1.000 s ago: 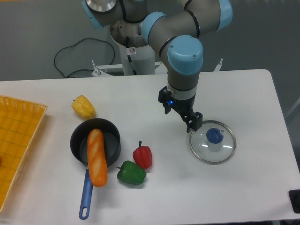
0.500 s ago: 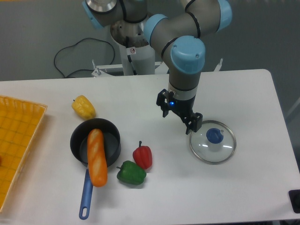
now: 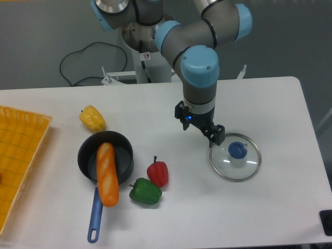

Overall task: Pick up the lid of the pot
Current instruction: 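Move the gripper toward the blue knob of the glass lid, then lower the gripper over the blue knob and close on it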

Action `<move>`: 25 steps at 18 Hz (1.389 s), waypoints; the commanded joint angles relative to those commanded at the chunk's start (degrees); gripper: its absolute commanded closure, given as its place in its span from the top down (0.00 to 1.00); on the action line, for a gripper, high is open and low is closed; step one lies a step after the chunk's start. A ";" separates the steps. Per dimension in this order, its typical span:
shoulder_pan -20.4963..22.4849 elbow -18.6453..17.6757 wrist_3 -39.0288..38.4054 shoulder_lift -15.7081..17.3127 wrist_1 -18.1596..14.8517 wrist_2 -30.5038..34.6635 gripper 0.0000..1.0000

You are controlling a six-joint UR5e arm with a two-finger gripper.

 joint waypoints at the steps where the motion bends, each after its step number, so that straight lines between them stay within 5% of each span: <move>1: -0.09 0.09 1.14 -0.70 0.00 0.00 1.00; 25: 8.26 4.13 23.39 -7.91 0.00 -2.11 1.00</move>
